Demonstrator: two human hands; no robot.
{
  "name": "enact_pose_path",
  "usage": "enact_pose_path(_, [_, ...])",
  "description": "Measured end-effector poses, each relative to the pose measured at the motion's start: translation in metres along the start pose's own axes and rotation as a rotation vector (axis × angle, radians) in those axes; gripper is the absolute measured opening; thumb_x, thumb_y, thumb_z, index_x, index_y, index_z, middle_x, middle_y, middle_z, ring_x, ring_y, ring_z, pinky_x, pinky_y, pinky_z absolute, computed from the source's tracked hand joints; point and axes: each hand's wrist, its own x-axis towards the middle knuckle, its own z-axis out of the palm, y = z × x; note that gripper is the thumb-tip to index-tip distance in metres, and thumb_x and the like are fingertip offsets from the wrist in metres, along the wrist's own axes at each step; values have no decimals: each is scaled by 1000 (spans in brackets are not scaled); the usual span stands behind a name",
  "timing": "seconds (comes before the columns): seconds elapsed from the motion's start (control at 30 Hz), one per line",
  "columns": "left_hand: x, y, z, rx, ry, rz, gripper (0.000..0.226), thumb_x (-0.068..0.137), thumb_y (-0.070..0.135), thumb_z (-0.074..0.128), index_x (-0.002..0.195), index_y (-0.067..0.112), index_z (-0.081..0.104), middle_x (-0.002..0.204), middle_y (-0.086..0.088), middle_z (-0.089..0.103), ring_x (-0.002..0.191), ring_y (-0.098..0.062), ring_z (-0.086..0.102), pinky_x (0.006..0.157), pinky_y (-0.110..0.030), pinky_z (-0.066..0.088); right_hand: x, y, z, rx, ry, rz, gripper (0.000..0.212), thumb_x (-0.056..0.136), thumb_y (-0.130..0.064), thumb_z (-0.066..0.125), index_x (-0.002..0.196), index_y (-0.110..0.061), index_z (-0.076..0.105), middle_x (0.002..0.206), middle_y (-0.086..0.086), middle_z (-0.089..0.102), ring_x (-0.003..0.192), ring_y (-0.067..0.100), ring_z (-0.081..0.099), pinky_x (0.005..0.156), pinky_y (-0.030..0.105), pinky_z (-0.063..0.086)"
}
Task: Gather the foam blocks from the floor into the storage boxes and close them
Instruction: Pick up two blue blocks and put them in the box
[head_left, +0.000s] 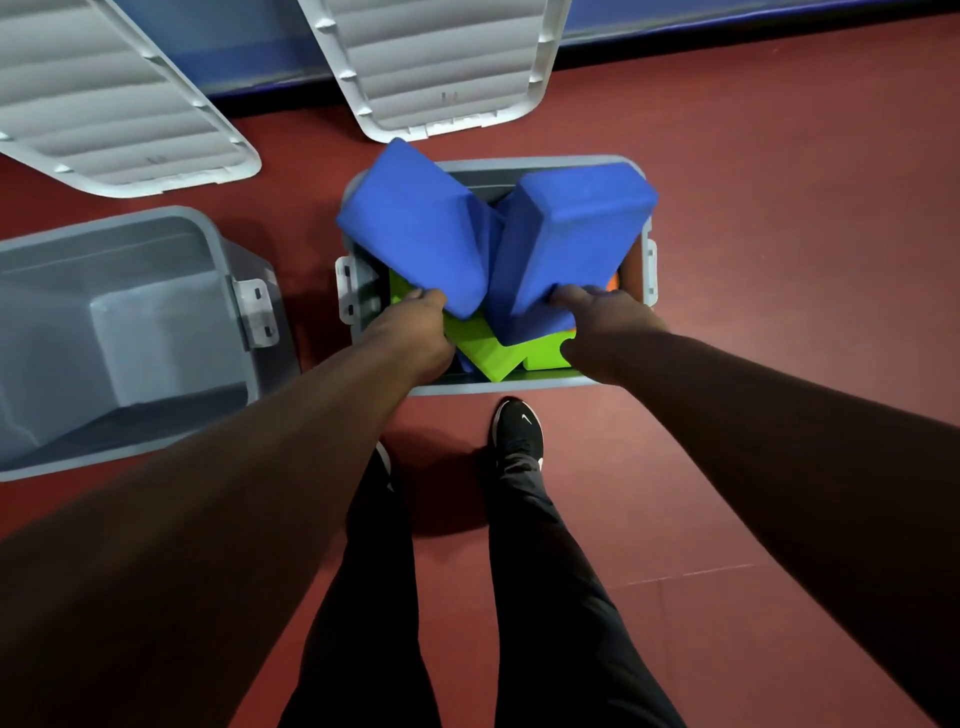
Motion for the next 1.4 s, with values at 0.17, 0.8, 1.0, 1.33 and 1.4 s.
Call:
enact_pose_path(0.17, [-6,4,-1,-2,8,18,41,88,19,61,127,15,53,144,-12,49,119,-37,59,88,-35,46,-3,-4,-9,9,-16,42,69,85,-27,58,152,-36,39,146,3,50,130,33,54,104,45,50])
enact_pose_path(0.8, [-103,46,-173,144,146,136,44,95,19,56,138,7,56,138,-18,60,125,-37,57,101,-38,47,-96,-93,-185,-347,98,-150,40,99,-30,50,128,-10,68,135,16,64,123,37,58,104,42,50])
enact_pose_path(1.0, [-206,83,-331,254,314,154,37,98,23,54,131,11,66,132,-12,66,121,-34,60,100,-40,51,-181,-162,-308,-427,325,-257,33,99,-28,49,113,-10,72,123,13,68,108,34,60,89,35,49])
enact_pose_path(1.33, [-459,56,-496,-14,643,-31,22,97,21,54,101,15,75,102,-9,74,92,-25,70,87,-41,59,-379,-317,-453,-384,580,-568,34,100,-33,55,124,-14,69,124,8,68,111,28,62,91,40,49])
enact_pose_path(1.4, [-503,38,-502,-100,704,-83,18,95,21,57,96,18,74,95,-6,75,86,-21,71,80,-41,60,-407,-349,-453,-408,578,-634,36,101,-34,55,128,-14,67,128,8,66,115,28,62,96,41,50])
